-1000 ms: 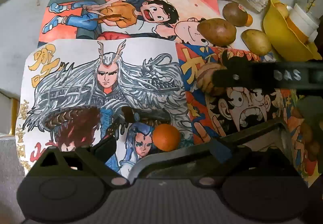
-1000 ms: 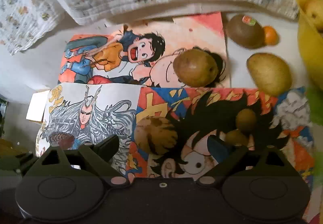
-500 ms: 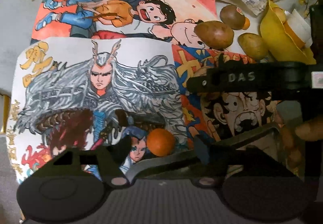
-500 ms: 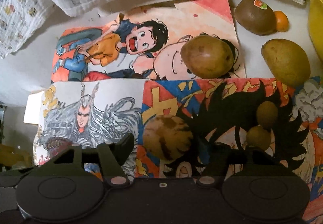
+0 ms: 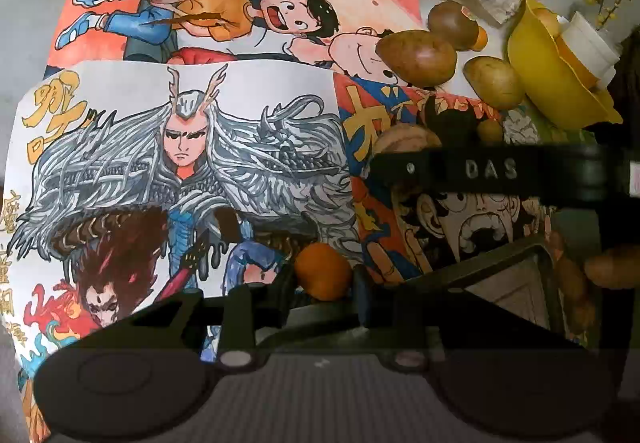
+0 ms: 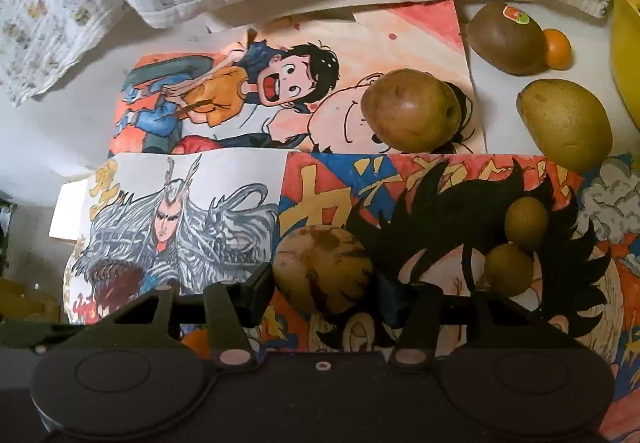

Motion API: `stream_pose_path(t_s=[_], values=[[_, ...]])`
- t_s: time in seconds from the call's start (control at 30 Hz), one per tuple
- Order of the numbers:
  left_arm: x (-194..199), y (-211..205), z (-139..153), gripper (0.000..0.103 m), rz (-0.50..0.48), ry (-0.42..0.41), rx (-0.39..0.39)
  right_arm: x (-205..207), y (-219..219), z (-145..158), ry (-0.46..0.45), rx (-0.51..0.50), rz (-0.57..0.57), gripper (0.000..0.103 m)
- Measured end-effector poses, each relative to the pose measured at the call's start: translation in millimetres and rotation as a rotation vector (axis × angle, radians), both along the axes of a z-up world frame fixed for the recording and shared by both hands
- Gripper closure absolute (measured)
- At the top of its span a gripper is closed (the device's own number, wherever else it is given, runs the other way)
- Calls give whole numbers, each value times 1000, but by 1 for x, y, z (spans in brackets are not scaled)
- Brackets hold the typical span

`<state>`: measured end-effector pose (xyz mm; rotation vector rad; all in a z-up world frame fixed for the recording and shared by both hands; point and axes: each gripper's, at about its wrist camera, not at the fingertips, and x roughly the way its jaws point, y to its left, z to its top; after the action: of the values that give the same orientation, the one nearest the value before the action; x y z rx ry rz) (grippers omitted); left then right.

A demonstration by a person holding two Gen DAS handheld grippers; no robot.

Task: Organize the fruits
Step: 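Grasp the orange tangerine with the left tool while the right tool grasps the brown spotted fruit, then carry the tangerine over the tray with the left tool while the right tool carries the brown fruit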

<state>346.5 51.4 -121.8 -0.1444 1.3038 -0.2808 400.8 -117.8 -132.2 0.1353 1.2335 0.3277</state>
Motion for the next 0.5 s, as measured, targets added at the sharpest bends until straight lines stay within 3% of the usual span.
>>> stream_pose_path(t_s=[0.5], values=[[-19, 2, 21, 70, 26, -56, -30, -57, -29, 30, -95, 48, 31, 48]])
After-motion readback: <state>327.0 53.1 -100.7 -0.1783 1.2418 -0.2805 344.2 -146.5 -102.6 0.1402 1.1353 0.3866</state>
